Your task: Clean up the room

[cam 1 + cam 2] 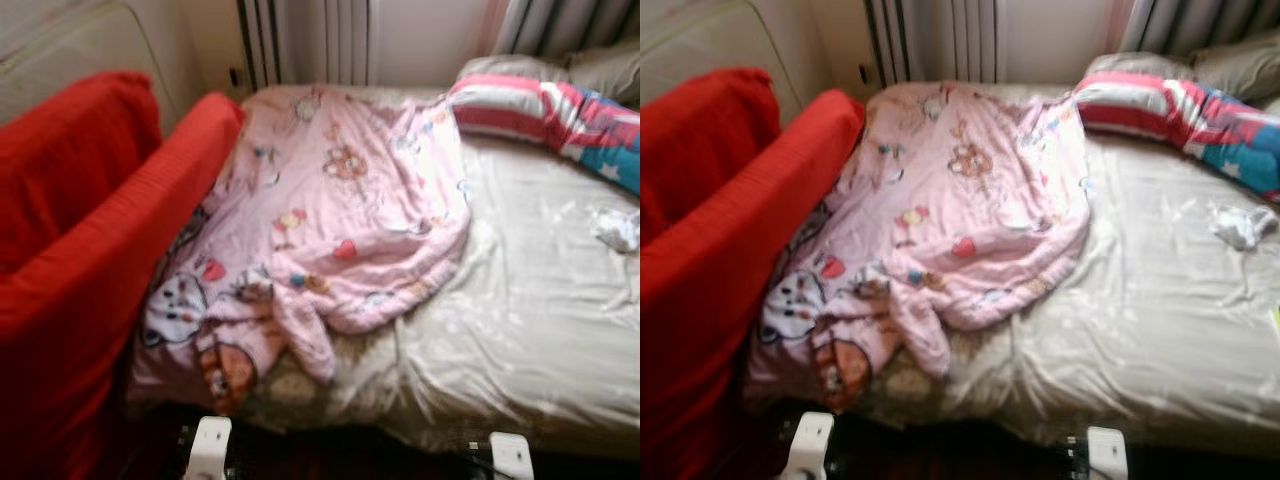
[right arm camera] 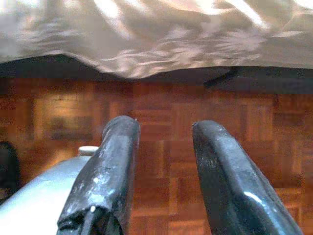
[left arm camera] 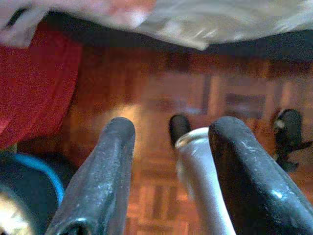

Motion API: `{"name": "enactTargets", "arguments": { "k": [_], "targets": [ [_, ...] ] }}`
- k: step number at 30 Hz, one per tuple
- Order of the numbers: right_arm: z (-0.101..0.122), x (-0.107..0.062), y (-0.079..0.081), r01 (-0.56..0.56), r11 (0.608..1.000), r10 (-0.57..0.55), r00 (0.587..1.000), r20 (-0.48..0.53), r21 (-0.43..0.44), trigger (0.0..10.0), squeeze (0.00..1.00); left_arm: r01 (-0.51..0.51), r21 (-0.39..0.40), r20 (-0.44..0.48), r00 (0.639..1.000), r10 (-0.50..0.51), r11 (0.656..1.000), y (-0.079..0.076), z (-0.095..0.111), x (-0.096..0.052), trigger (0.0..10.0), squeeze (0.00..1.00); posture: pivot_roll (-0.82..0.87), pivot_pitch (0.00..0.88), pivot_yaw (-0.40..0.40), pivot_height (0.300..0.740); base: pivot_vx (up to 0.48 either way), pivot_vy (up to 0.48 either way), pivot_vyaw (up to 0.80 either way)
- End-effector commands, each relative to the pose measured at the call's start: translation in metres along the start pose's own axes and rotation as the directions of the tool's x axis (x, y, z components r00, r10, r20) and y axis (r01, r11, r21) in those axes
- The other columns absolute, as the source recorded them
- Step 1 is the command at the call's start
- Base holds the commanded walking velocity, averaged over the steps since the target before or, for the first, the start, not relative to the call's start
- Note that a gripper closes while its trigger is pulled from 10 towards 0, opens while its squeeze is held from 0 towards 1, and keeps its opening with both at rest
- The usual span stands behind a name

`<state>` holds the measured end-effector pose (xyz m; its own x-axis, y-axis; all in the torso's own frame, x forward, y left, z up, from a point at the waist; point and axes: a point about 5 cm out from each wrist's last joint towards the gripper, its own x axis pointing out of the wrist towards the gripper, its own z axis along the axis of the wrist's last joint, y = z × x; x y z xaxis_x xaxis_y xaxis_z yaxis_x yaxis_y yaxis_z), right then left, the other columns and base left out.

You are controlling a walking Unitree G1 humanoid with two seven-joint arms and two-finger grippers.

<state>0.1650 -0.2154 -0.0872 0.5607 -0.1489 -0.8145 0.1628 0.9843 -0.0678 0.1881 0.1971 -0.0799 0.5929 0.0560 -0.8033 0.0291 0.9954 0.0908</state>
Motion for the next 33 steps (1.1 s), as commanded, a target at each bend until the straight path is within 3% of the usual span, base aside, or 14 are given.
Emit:
{"name": "enactTargets", "arguments": {
  "k": [1,13,33],
  "targets": [
    [-0.008,-0.002,-0.002,0.004,1.0,-0.004,1.0,-0.026,-0.008,10.0,0.0,0.008,0.018,-0.025,1.0,-0.008,1.0,-0.002,-0.006,-0.001,10.0,0.0,-0.1,0.108,0.018,0.74,0.0,0.439,0.0],
    [-0.014,-0.003,-0.004,-0.003,1.0,0.002,0.999,-0.041,-0.026,10.0,0.0,0.011,0.016,-0.029,1.0,-0.011,1.0,-0.001,-0.007,-0.001,10.0,0.0,-0.1,0.108,0.017,0.74,0.0,0.0,0.0],
    [-0.019,-0.004,0.006,-0.027,0.999,0.026,0.999,-0.034,-0.024,10.0,0.0,0.024,0.012,-0.021,0.999,-0.024,1.0,-0.003,-0.006,-0.001,10.0,0.0,-0.09,0.124,0.018,0.74,0.0,0.0,0.75]
  ]
}}
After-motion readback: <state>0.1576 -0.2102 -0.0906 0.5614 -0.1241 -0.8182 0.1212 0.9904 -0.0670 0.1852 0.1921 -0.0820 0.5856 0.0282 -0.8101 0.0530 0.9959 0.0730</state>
